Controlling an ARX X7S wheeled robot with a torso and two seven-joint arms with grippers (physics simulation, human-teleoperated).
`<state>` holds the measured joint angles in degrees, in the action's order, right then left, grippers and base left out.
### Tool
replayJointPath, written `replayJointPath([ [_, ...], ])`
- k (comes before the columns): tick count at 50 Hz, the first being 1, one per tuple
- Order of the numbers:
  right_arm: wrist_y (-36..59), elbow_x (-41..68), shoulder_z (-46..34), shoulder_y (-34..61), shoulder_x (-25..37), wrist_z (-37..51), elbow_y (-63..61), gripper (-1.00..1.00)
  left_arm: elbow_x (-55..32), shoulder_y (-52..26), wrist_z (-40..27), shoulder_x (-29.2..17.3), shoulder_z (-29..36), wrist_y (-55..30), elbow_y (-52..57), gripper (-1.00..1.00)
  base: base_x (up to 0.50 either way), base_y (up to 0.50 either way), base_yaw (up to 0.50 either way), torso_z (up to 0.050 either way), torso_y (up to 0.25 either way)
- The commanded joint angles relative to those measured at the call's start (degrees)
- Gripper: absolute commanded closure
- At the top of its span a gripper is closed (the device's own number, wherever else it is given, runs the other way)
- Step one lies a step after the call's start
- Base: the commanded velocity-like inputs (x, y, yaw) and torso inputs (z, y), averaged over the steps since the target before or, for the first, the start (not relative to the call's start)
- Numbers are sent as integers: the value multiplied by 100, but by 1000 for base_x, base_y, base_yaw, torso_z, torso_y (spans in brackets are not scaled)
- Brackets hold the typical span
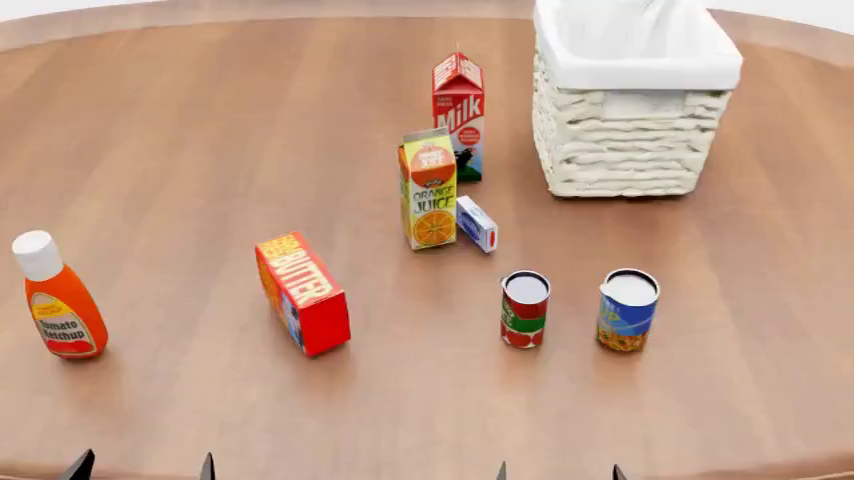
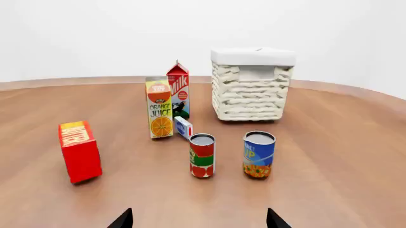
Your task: Pick up the orange juice, and put it in the basket.
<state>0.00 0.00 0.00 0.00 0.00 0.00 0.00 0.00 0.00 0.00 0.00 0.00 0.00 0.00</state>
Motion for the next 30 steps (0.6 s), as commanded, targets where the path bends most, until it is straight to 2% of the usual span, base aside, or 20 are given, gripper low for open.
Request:
replayJointPath([
  [1,22,95,-121,-5,95,121,-29,-100,-91,-1,-105,-91,105,1,0,-100,0,0,0,0,0],
  [14,586,276,-348,163,354,261,-475,-100,-292,-9,-339,-292,340,13,-4,-100,14,0,0,0,0],
  [30,674,403,-479,251,467,395,-544,-100,-424,-19,-494,-424,496,27,-9,-100,241,0,0,0,0],
])
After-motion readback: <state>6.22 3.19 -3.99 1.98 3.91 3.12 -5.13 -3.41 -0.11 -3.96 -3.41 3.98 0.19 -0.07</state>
